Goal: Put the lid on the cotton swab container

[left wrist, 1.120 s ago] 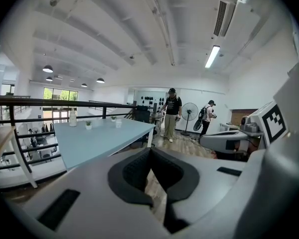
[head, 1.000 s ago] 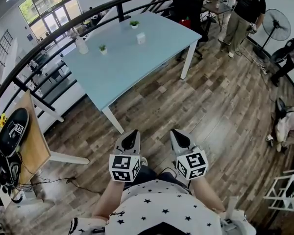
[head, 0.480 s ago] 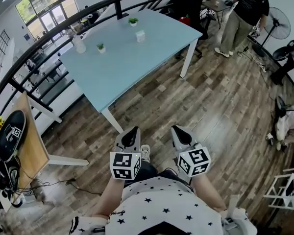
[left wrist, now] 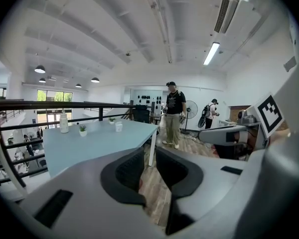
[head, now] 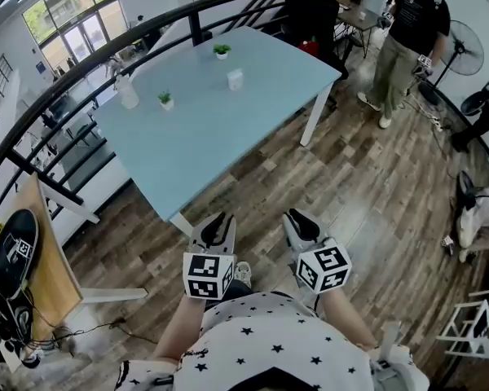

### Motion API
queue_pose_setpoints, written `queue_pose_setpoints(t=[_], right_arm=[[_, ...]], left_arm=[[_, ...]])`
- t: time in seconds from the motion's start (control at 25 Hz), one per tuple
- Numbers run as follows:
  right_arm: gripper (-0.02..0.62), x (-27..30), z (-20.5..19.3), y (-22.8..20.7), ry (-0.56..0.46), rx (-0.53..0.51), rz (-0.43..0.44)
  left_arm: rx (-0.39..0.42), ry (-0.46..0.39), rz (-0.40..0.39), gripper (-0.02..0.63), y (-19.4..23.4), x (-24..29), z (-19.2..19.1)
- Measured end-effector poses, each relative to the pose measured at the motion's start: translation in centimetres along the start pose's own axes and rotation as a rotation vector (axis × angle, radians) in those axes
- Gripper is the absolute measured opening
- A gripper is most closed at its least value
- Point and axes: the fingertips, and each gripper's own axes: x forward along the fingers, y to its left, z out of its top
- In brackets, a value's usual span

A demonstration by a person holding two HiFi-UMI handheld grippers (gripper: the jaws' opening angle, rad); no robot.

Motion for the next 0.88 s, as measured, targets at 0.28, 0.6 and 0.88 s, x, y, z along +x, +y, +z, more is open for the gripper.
queue_pose_setpoints(t=[0.28,0.6,0.88], right_arm=[[0.106,7.4,3.1,-1.7,-0.007,-0.022,0.025],[0.156,14.4,5.0,-3.8,-0.004,-0.027,0.036],[0.173,18.2,5.6,-4.9,-0.005,-0.013,0.042]], left_arm=[[0.012,-0.015,-0.011,0.113,4.5,5.2,2.9],[0.016,-0.01,-0.03,0.157,8.7,10.4,4.7],[0.014,0.0,-0.033,0.166,11.2,13.4,4.9]])
